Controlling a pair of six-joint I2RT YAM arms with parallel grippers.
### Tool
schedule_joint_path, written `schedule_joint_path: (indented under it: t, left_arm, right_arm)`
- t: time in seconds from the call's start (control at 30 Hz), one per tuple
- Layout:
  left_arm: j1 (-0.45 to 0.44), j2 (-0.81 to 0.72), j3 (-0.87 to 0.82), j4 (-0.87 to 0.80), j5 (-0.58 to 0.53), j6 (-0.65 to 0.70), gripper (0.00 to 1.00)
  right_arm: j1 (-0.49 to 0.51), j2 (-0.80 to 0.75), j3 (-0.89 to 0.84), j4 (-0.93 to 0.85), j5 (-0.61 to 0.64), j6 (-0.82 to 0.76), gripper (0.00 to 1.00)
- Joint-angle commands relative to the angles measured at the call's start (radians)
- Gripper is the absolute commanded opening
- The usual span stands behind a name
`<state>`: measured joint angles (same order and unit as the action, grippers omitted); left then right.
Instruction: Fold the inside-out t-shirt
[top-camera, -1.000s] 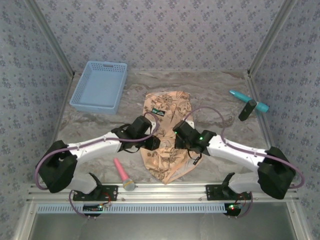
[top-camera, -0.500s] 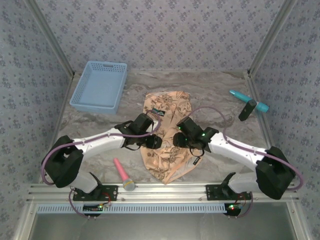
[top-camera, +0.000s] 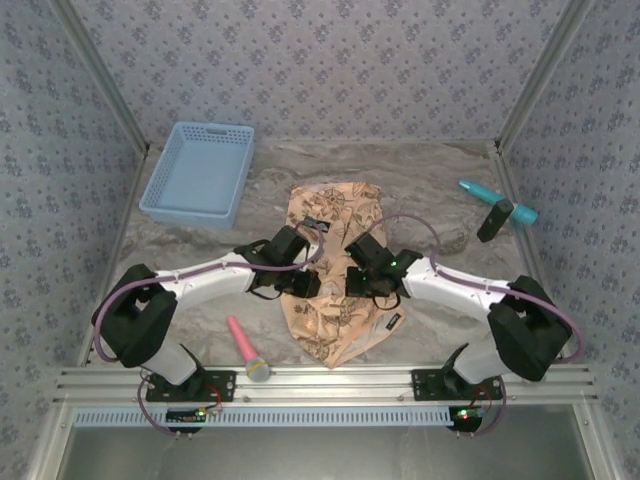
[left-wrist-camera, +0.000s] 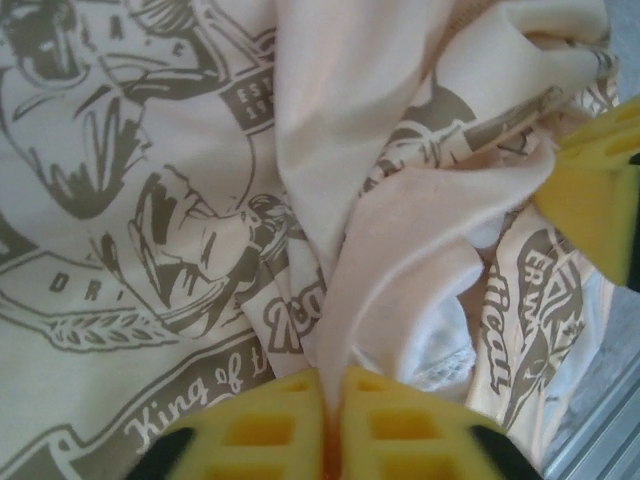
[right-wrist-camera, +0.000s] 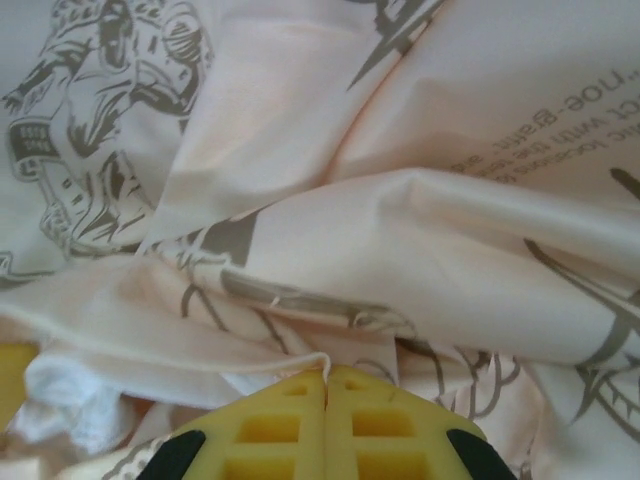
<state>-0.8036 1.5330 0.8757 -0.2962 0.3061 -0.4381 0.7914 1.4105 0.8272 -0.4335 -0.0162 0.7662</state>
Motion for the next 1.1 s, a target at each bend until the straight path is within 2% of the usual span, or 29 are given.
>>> schedule_joint_path:
  t: [0.0,0.17,0.23,0.33,0.43,0.5,0.57,0.6,0.7,0.73,0.83,1.07]
  left_arm:
    - [0.015,-0.025,0.015,-0.039,0.037,0.019,0.00]
    - [0.038,-0.091,0.121,-0.131,-0.029,0.084,0.00]
    - [0.043,-0.122,0.202,-0.179,-0.095,0.126,0.00]
    - [0.039,-0.152,0.311,-0.226,-0.207,0.203,0.00]
    - [0.035,-0.178,0.333,-0.207,-0.270,0.248,0.00]
    - [0.025,-0.195,0.286,-0.179,-0.275,0.251,0.00]
    - [0.004,-0.212,0.200,-0.138,-0.277,0.230,0.00]
    - [-0.013,-0.217,0.143,-0.105,-0.276,0.204,0.00]
    - [-0.070,-0.209,0.011,-0.014,-0.270,0.117,0.00]
    - [-0.092,-0.199,-0.020,0.011,-0.265,0.085,0.00]
    - [-0.150,-0.171,-0.045,0.026,-0.279,0.035,0.00]
    - [-0.175,-0.194,-0.012,-0.035,-0.347,-0.021,0.00]
  right_arm:
    - [0.028,-0.093,0.011,-0.031,0.031,-0.020,0.00]
    - [0.058,-0.252,-0.042,0.082,0.090,-0.147,0.00]
    - [0.063,-0.323,-0.072,0.171,0.105,-0.261,0.00]
    - [0.060,-0.396,-0.107,0.279,0.132,-0.351,0.00]
    - [0.054,-0.439,-0.167,0.367,0.104,-0.411,0.04]
    - [0.057,-0.450,-0.239,0.383,0.101,-0.413,0.06]
    - [0.073,-0.461,-0.331,0.401,0.105,-0.382,0.12]
    - [0.085,-0.469,-0.385,0.416,0.131,-0.338,0.17]
    - [0.102,-0.477,-0.461,0.385,0.173,-0.196,0.24]
    - [0.109,-0.478,-0.456,0.347,0.171,-0.167,0.31]
    - [0.122,-0.488,-0.405,0.247,0.152,-0.146,0.42]
    - [0.082,-0.350,-0.212,0.153,-0.011,-0.147,0.51]
